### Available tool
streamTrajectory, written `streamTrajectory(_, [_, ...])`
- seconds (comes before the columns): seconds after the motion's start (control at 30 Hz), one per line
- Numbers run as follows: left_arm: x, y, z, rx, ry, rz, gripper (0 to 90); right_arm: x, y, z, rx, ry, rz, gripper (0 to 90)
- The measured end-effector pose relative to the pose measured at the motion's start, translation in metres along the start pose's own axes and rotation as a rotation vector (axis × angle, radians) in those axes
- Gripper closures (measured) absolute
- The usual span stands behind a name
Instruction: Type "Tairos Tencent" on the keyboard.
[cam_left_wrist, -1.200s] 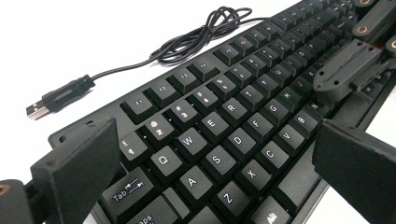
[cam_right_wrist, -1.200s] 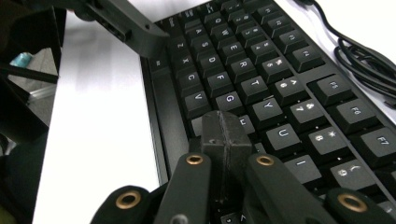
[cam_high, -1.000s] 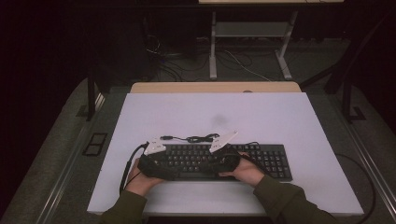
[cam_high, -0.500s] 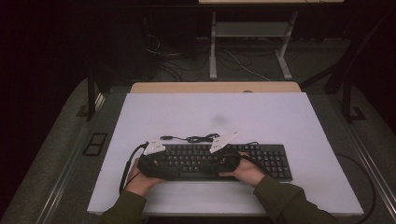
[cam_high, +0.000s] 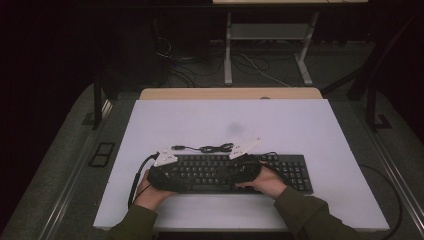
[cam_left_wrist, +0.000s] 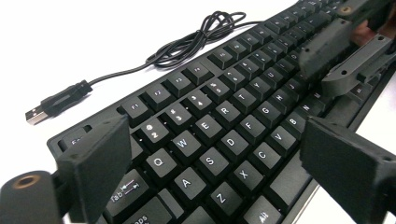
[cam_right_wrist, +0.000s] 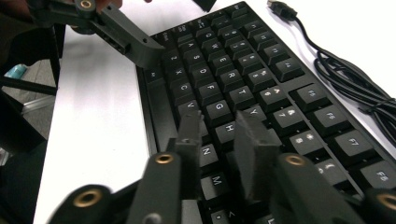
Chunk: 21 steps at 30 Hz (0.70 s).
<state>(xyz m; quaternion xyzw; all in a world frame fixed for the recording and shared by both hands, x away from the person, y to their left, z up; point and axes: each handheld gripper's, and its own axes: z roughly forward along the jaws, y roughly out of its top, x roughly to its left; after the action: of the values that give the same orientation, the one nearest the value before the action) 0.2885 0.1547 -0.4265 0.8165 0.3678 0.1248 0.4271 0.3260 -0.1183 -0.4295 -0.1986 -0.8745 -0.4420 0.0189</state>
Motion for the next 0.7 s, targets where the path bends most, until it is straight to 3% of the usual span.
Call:
streamTrajectory(0.4, [-0.005,0.0,0.002,0.006,-0.048,-0.006,23.3,-0.011,-0.002,-0.007,-0.021,-0.047,0.042,43.9])
streamTrajectory(0.7, [-0.008,0.0,0.004,0.012,-0.092,0.005,47.4,-0.019,-0.004,-0.014,-0.051,-0.084,0.074,35.7])
